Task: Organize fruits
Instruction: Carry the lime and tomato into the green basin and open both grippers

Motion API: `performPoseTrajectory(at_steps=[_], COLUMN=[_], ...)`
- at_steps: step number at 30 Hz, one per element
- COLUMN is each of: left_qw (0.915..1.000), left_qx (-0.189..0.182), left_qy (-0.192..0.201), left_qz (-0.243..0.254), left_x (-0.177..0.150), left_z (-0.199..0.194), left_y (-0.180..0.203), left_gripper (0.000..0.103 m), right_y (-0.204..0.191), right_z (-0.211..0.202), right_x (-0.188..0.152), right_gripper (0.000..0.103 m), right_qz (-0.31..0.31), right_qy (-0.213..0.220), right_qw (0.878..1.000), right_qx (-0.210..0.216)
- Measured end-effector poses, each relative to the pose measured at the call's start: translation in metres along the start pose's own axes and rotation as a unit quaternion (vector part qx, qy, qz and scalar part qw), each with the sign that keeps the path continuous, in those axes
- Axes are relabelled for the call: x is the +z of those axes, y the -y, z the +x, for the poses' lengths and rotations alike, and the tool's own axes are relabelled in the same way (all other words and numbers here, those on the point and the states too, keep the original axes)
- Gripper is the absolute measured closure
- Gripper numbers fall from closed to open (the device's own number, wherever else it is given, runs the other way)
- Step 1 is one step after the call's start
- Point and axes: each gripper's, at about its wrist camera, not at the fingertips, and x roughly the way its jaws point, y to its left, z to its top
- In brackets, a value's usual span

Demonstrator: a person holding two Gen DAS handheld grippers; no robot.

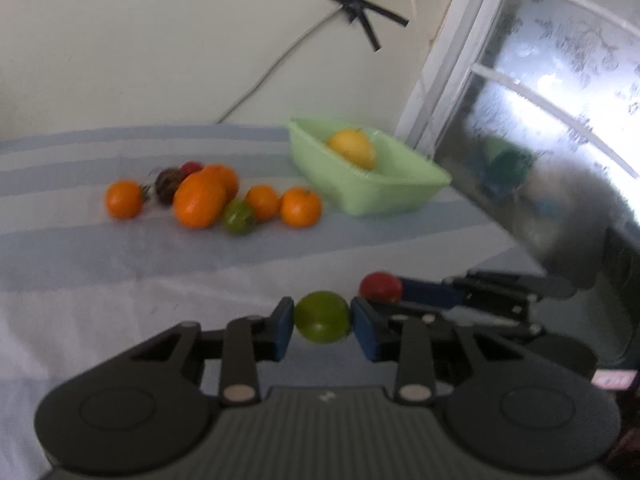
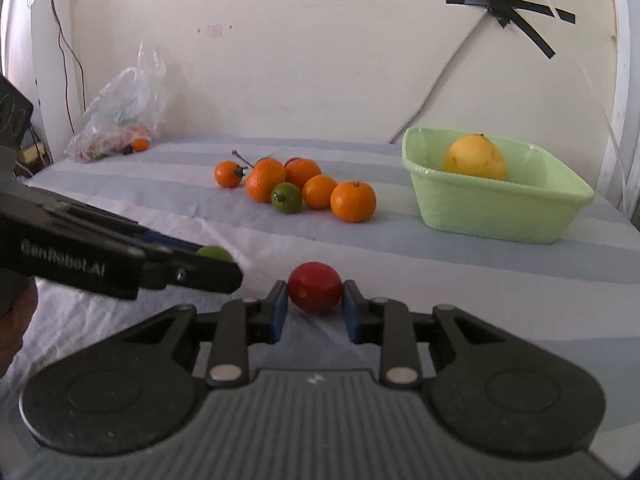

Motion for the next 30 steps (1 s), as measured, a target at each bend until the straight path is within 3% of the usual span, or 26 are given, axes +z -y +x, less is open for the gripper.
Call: performPoseTrajectory(at_steps=[3,8,12,21,23,26,30], left_qw=[0.9997,0.9983,0.9978,0.9995,0.9997,0.9996,0.9986], left_qx=[-0.025,-0.055,-0.065,-0.025,-0.016,-0.015,-0.023], left_qy=[0.007,0.019,0.016,-0.015,-0.016,-0.015,0.030], left_qz=[0.004,0.006,-0.006,-0.013,-0.011,-0.016,-0.038], left_x=[0.024,0.068,0.104,0.126,0.124,0.125,0.130], left_z=[0.007,0.034,0.072,0.138,0.141,0.138,0.098], left_y=[0.008,0.024,0.025,0.020,0.020,0.017,0.004], left_gripper=[0.071,0.071,0.071,0.068,0.063,0.062,0.062], right_y=[0.014,0.049,0.083,0.135,0.137,0.139,0.138], right_z=[-0.009,-0.022,-0.017,0.025,0.032,0.036,0.028], right_x=[0.008,0.026,0.039,0.059,0.059,0.056,0.056], right_gripper=[0.071,0.071,0.071,0.070,0.070,0.061,0.061], right_qz=[0.028,0.049,0.067,0.072,0.065,0.063,0.066], right_qy=[0.022,0.076,0.094,0.078,0.080,0.085,0.098], right_qw=[0.999,0.995,0.990,0.986,0.985,0.984,0.982], right_qx=[0.007,-0.046,-0.083,-0.130,-0.138,-0.140,-0.145])
